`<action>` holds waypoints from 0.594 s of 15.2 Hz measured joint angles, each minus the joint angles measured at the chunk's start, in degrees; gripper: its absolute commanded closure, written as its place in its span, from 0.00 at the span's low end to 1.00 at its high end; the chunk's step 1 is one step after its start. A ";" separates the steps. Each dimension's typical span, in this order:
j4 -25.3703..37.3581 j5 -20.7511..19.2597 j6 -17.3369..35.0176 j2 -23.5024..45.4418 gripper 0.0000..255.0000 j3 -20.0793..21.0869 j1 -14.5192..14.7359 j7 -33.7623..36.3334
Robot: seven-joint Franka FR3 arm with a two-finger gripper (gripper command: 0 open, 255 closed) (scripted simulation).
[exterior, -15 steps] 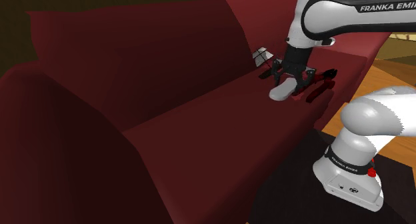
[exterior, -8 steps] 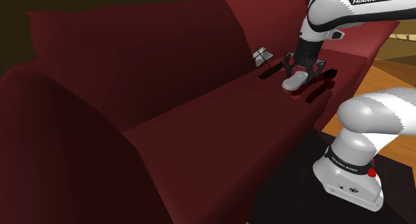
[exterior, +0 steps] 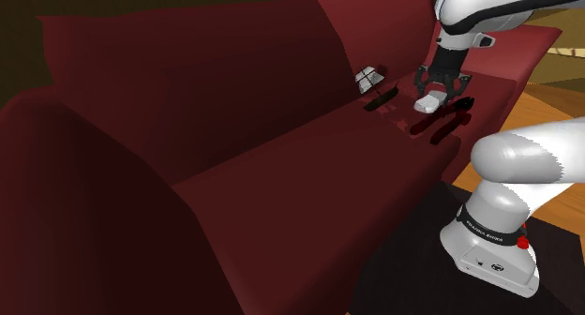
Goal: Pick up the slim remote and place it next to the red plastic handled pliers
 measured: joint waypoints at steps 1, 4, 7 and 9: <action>0.42 -0.67 1.54 1.98 1.00 -0.89 -0.61 -1.03; 3.80 -2.54 3.15 6.89 1.00 -3.72 -2.34 -4.26; 7.02 -3.94 4.92 11.81 1.00 -6.41 -3.68 -7.33; 9.92 -4.90 5.93 15.64 1.00 -8.76 -4.72 -10.10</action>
